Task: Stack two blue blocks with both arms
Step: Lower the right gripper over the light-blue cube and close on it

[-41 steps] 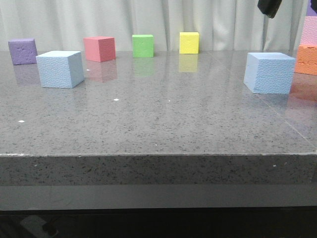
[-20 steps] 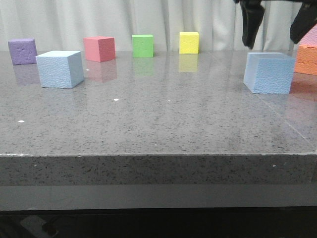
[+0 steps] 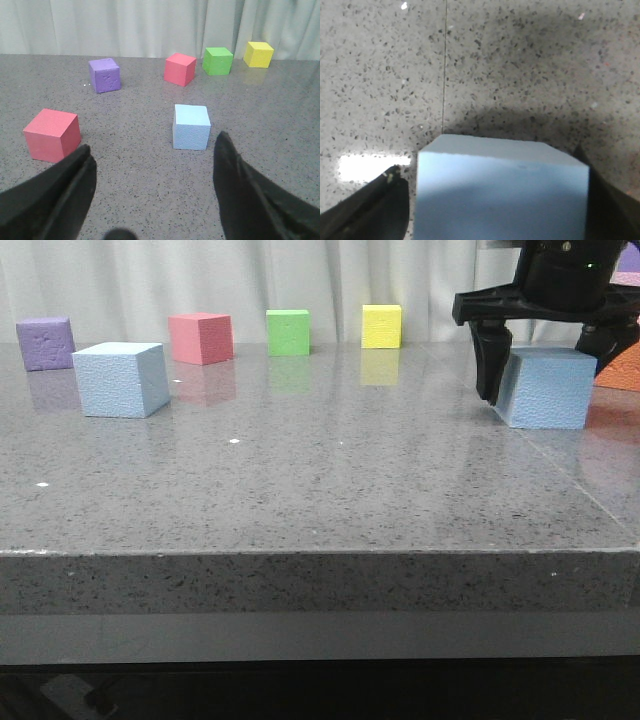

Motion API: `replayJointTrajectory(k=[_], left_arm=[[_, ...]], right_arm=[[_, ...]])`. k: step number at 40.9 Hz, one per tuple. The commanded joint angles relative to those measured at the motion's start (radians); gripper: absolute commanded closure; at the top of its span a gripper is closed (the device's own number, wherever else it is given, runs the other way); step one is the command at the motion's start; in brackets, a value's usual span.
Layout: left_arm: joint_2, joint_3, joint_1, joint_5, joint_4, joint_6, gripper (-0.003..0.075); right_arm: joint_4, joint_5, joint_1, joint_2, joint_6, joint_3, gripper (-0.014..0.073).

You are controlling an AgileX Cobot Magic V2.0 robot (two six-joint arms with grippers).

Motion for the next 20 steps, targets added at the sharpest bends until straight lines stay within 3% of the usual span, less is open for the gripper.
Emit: replayJointTrajectory(k=[1,7,20], left_arm=[[0.015,-0.028,-0.008,-0.075,-0.003,-0.009,0.0229],[0.015,-0.028,-0.008,-0.075,-0.003,-0.009,0.0229],[0.015,-0.028,-0.008,-0.075,-0.003,-0.009,0.0229]], right_arm=[[-0.005,-0.038,-0.006,-0.054,0.001,-0.034,0.0039],[0.001,-0.016,-0.006,-0.054,0.001,-0.050,0.0143],[0.031,0.121,0.084,-0.054,0.012,-0.204,0.0143]])
